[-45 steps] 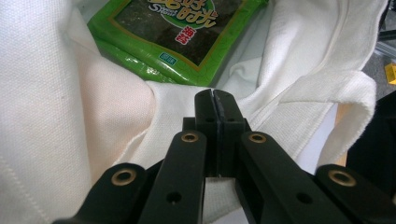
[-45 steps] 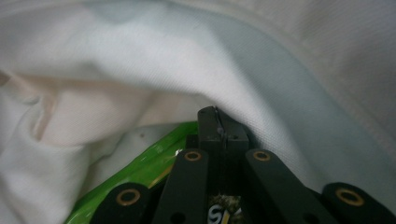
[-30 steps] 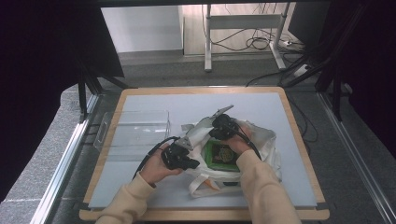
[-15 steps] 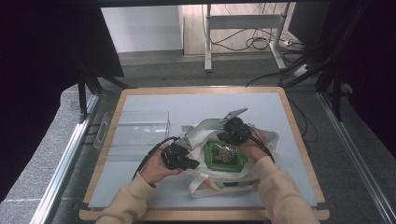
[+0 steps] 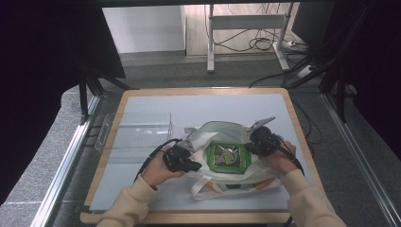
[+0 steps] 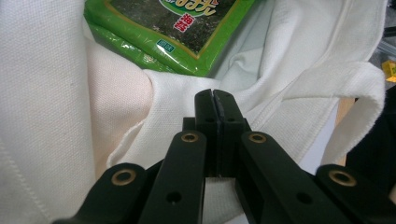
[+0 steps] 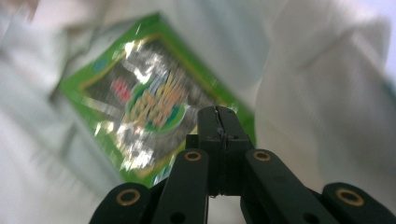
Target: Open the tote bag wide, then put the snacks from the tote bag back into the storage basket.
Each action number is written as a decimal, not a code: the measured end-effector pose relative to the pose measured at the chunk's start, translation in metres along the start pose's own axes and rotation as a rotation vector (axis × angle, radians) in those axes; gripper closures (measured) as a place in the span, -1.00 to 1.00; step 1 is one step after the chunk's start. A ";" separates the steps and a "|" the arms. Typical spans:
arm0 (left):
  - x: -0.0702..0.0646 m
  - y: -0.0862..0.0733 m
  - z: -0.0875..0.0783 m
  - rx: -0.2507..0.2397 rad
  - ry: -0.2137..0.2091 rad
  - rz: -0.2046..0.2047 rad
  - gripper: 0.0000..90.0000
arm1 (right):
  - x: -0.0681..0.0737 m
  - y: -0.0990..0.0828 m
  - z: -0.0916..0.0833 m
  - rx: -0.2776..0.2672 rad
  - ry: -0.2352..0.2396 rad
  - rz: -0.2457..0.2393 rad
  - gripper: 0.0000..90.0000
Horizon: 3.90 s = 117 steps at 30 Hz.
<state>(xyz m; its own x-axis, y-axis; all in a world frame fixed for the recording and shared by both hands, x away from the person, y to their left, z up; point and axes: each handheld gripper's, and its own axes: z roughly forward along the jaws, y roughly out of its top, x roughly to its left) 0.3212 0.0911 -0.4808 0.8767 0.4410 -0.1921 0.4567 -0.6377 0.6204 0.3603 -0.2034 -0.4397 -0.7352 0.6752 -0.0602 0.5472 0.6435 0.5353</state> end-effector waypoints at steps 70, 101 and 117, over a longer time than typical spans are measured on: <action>-0.007 0.000 -0.009 -0.032 -0.008 0.007 1.00 | 0.039 0.006 -0.012 -0.080 0.074 0.074 0.77; -0.009 -0.003 -0.043 -0.194 0.031 -0.046 -0.17 | 0.039 0.019 0.010 0.007 0.043 0.350 -0.34; -0.009 -0.004 -0.038 -0.169 0.027 -0.029 -0.19 | 0.026 0.023 0.039 0.157 -0.030 0.431 -0.40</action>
<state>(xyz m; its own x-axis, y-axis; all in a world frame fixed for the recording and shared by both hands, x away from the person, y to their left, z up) 0.3057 0.1132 -0.4528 0.8580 0.4762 -0.1928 0.4479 -0.5097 0.7345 0.3694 -0.1566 -0.4620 -0.4167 0.9019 0.1142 0.8560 0.3470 0.3831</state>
